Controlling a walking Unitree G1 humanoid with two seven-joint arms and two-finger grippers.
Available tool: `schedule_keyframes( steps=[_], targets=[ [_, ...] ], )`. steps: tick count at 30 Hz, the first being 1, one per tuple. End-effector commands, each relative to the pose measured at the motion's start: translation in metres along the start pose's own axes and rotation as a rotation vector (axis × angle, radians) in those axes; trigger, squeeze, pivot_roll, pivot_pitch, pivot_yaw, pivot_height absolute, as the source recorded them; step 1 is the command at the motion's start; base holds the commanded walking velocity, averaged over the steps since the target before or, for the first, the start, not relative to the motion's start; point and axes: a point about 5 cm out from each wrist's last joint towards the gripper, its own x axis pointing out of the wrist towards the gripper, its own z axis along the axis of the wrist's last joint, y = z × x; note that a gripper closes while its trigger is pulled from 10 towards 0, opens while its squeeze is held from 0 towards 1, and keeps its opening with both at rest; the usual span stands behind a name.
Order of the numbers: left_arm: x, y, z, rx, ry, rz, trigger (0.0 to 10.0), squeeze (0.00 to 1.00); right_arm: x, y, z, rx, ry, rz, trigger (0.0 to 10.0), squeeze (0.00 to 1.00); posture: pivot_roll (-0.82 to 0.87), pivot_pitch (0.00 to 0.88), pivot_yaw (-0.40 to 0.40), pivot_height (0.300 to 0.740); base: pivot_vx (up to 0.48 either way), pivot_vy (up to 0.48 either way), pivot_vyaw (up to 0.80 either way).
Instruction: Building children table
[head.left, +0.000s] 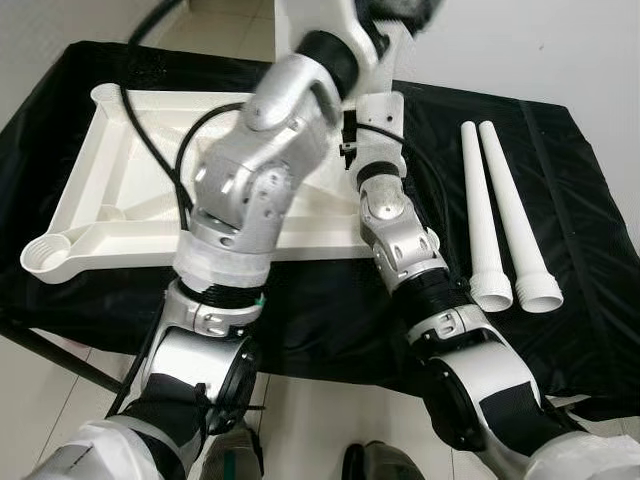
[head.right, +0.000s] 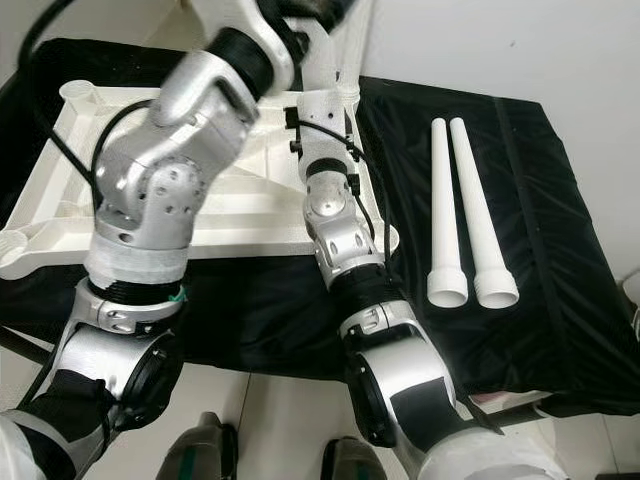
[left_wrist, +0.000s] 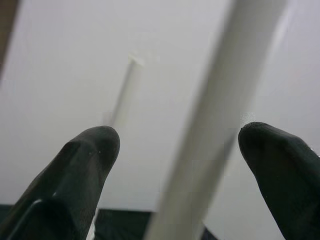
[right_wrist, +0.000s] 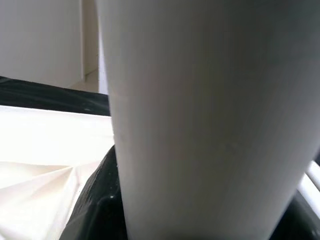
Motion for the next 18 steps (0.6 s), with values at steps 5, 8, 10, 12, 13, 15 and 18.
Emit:
schedule_keyframes(
  steps=[5,8,10,12,13,15,18],
  targets=[
    [-0.007,0.008,0.021,-0.030,-0.093,-0.117,10.0,0.00,0.005,-0.006,0.011,0.024,-0.022,-0.020,10.0,0.00,0.11,0.097,-0.037,0.740,0.000,0.000,0.00],
    [-0.016,0.012,0.021,-0.003,-0.083,-0.117,10.0,0.00,0.007,-0.012,0.014,0.031,-0.032,-0.039,10.0,0.00,0.11,0.102,-0.038,0.740,0.000,0.000,0.00],
    [-0.021,0.015,0.018,0.002,-0.061,-0.116,10.0,0.00,0.007,-0.015,0.015,0.030,-0.036,-0.046,10.0,0.00,0.10,0.105,-0.037,0.740,0.000,0.000,0.00],
    [-0.026,0.018,0.012,0.027,-0.029,-0.112,10.0,0.00,0.007,-0.018,0.014,0.032,-0.036,-0.056,10.0,0.00,0.10,0.110,-0.040,0.740,0.000,0.000,0.00],
    [-0.026,0.018,0.012,0.027,-0.029,-0.112,10.0,0.00,0.007,-0.018,0.014,0.032,-0.036,-0.056,10.0,0.00,0.10,0.110,-0.040,0.740,0.000,0.000,0.00],
    [-0.031,0.023,0.006,0.047,0.007,-0.101,10.0,0.00,0.007,-0.022,0.014,0.037,-0.033,-0.067,10.0,0.00,0.10,0.115,-0.038,0.740,0.000,0.000,0.00],
    [-0.041,0.034,-0.009,0.108,0.089,-0.071,10.0,0.00,0.006,-0.029,0.015,0.037,-0.043,-0.085,10.0,0.00,0.10,0.121,-0.040,0.740,0.000,0.000,0.00]
  ],
)
